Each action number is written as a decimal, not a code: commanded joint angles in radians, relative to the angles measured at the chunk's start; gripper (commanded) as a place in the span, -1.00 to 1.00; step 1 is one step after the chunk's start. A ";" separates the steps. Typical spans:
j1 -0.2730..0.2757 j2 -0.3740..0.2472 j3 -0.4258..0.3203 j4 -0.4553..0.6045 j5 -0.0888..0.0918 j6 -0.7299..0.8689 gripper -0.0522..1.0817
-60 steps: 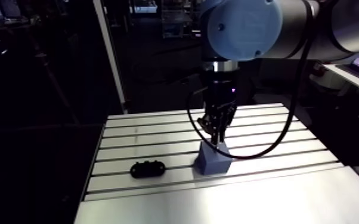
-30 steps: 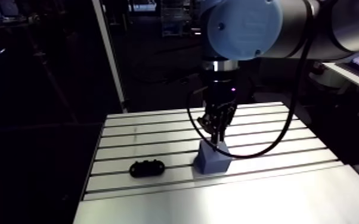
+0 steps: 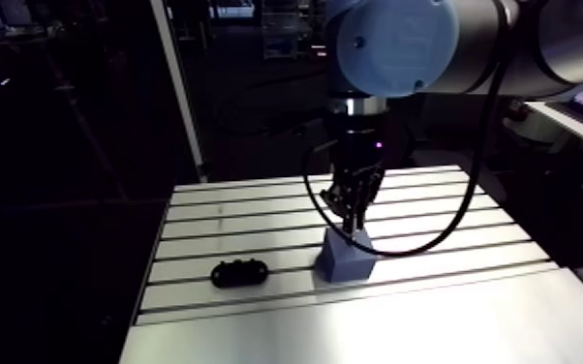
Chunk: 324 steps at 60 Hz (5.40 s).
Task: Pick up the M10 bolt and insert it into the hex recess until seated.
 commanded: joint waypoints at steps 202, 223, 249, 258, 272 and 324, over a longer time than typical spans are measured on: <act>-0.009 0.001 0.015 -0.034 0.020 -0.032 -0.90; -0.007 -0.002 0.015 -0.059 0.024 -0.022 -0.90; -0.009 -0.031 -0.080 -0.007 0.065 0.337 0.93; -0.007 -0.049 -0.119 0.138 0.064 0.441 0.95; -0.009 -0.062 -0.092 0.123 0.059 0.568 0.99; -0.030 -0.074 0.057 -0.100 0.091 0.491 1.00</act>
